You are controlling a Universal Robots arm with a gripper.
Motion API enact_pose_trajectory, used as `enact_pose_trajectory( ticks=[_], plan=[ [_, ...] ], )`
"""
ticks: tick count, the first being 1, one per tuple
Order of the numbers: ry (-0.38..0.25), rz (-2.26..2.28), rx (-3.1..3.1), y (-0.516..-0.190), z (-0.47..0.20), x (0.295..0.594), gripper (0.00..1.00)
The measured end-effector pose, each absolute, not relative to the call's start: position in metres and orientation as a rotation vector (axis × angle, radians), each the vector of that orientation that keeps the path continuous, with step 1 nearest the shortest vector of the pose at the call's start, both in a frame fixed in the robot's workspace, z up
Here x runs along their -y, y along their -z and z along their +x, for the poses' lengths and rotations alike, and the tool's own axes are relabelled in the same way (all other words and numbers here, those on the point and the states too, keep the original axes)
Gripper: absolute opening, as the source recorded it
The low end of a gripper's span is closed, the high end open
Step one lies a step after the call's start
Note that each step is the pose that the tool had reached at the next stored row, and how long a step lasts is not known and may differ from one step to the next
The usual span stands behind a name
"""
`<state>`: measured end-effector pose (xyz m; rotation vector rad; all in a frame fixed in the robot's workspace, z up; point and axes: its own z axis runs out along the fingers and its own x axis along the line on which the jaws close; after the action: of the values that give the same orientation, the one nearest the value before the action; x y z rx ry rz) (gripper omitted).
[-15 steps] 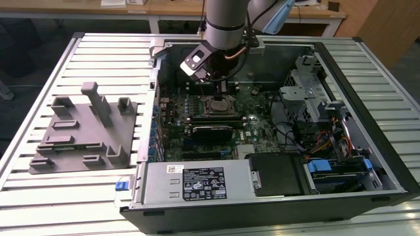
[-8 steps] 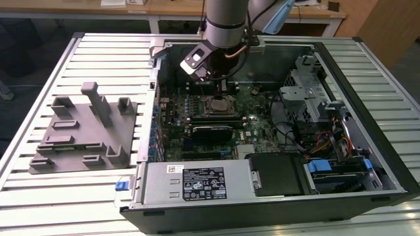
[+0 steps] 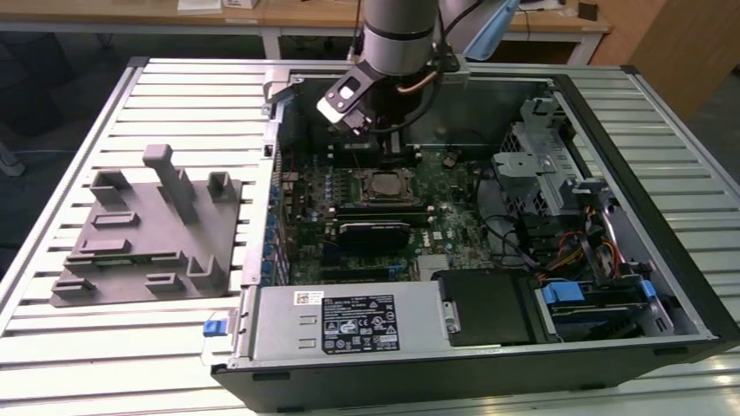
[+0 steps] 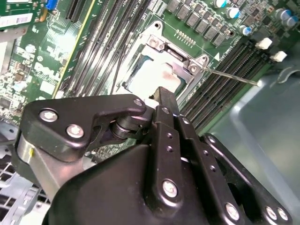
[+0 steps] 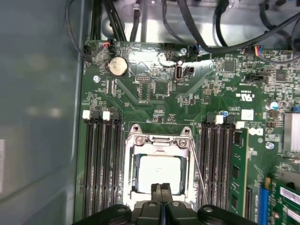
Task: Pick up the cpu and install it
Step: 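Install the first cpu locking lever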
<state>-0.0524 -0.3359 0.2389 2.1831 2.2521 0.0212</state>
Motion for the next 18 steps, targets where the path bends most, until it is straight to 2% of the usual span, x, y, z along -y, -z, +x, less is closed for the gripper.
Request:
enact_pose_trajectory(
  ticks=[6,18],
  plan=[
    [-0.023,2.182,-2.252,-0.255,-0.052,0.336,0.11],
    [-0.024,1.952,-2.455,-0.255,-0.053,0.336,0.11]
  ],
)
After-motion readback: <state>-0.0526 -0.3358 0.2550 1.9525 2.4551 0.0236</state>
